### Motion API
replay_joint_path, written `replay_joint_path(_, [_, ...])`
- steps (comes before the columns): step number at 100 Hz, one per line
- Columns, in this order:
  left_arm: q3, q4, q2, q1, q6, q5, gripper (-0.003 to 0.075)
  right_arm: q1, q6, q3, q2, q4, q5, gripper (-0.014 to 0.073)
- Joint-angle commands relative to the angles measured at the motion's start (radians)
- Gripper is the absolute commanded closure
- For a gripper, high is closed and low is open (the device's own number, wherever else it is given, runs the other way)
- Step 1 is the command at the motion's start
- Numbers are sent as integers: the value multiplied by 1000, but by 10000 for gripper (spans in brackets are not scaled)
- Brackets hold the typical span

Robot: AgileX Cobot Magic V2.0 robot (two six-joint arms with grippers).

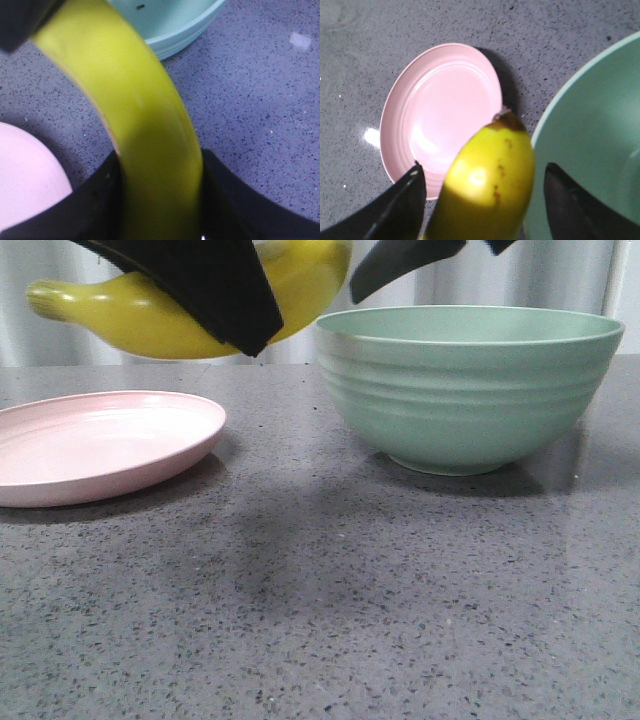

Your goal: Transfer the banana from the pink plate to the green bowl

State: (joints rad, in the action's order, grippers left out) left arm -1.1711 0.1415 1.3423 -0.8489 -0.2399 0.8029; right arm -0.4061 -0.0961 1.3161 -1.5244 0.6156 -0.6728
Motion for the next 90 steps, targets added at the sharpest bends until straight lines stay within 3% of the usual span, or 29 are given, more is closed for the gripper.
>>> replay_joint_path(1, [-33, 14, -32, -9, -2, -62, 738, -8, -21, 44, 26, 31, 50, 175])
replay_joint_path(13, [-33, 14, -32, -9, -2, -62, 738, -8, -21, 44, 26, 31, 50, 201])
replay_joint_path(23, [-33, 14, -32, -9, -6, -60, 692, -8, -21, 44, 26, 31, 46, 353])
replay_joint_path(40, [-33, 14, -32, -7, -8, -54, 365, -8, -21, 44, 26, 31, 55, 588])
replay_joint_path(47, [-37, 14, -32, -7, -8, -54, 289, -8, -21, 44, 30, 31, 68, 635])
replay_joint_path(70, [-116, 11, -54, -7, -8, 25, 279, 13, -21, 92, 33, 31, 99, 652])
replay_joint_path(90, [-147, 7, -108, -7, -8, 28, 279, 126, -21, 166, 33, 8, 101, 652])
